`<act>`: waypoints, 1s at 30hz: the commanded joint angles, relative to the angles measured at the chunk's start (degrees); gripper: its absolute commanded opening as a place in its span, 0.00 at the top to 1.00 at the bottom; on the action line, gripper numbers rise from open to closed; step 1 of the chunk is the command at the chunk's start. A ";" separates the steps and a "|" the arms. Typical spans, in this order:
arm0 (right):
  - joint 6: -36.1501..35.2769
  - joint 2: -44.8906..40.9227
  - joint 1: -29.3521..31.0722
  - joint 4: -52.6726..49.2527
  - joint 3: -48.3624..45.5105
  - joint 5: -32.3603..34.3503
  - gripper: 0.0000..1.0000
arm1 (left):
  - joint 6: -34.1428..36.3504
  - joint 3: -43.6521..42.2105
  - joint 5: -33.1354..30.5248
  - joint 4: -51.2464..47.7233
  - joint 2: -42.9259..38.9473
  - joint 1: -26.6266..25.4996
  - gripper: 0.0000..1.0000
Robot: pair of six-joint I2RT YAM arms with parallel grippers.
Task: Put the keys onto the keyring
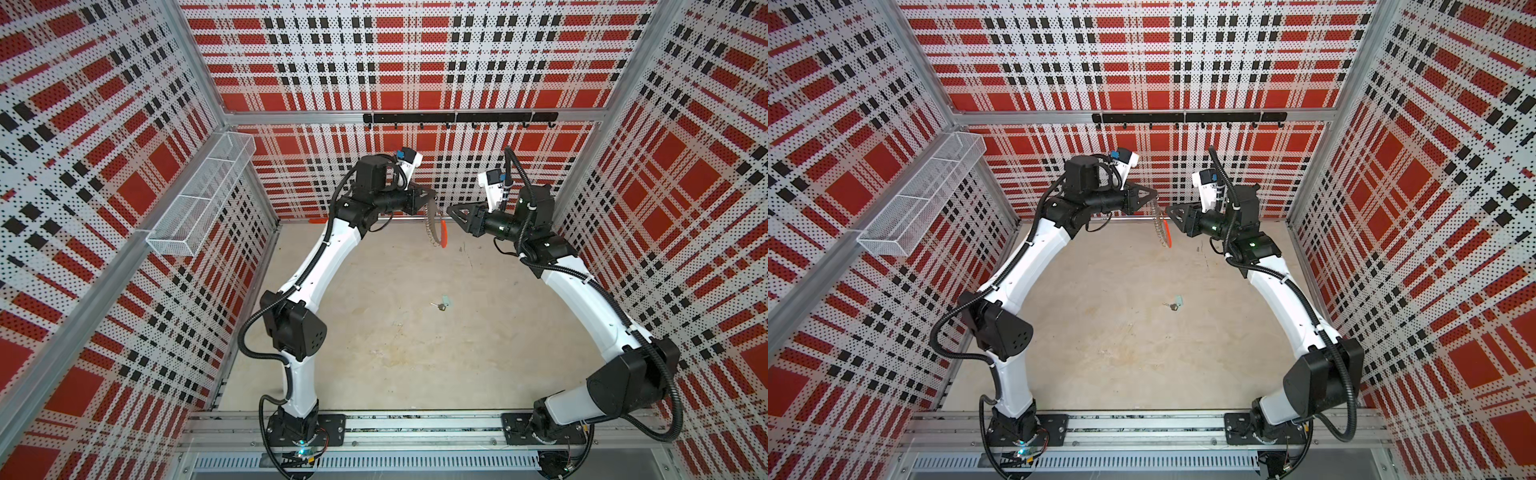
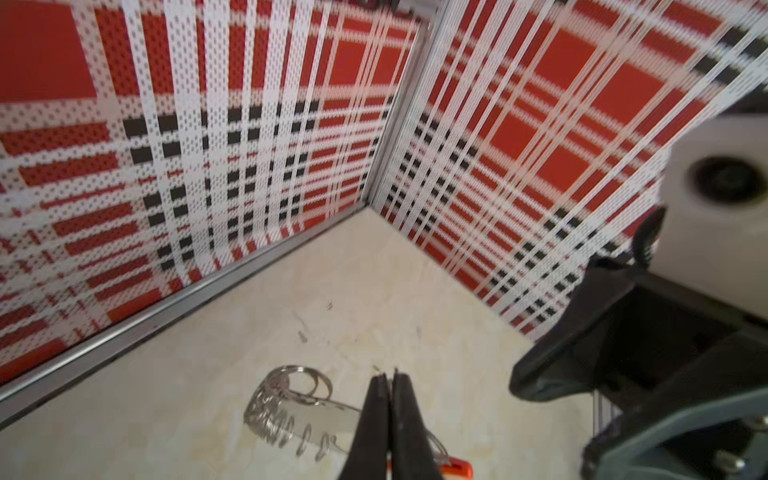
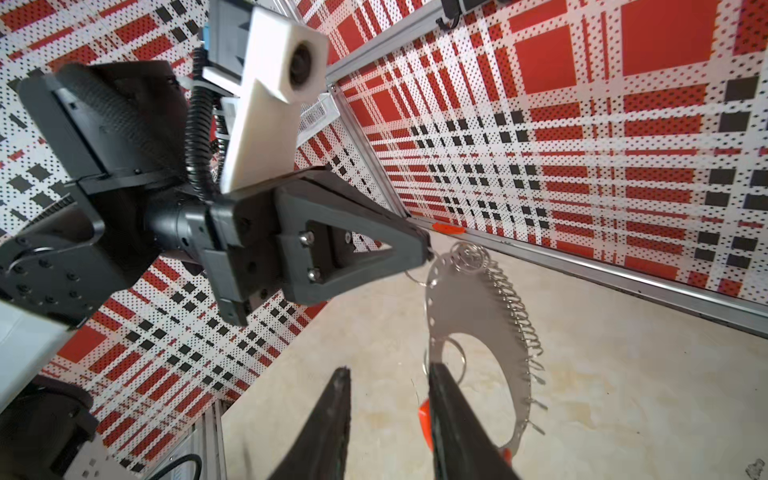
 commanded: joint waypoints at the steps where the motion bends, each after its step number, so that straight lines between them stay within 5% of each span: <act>1: -0.38 3.00 -1.32 3.12 1.45 -5.84 0.65 | 7.65 1.78 2.75 -9.95 -0.40 -0.43 1.00; 9: 6.07 8.12 -3.26 11.32 1.07 -15.35 0.69 | 8.89 1.12 6.26 -9.95 -1.49 -0.05 1.00; 14: 18.54 9.48 -4.91 27.40 -3.06 -23.81 0.73 | 8.30 1.05 8.68 -8.69 -2.11 0.33 1.00; 30: 22.32 8.96 -4.91 34.18 -9.16 -22.91 0.72 | 5.23 -1.16 13.85 -3.31 -4.32 0.82 1.00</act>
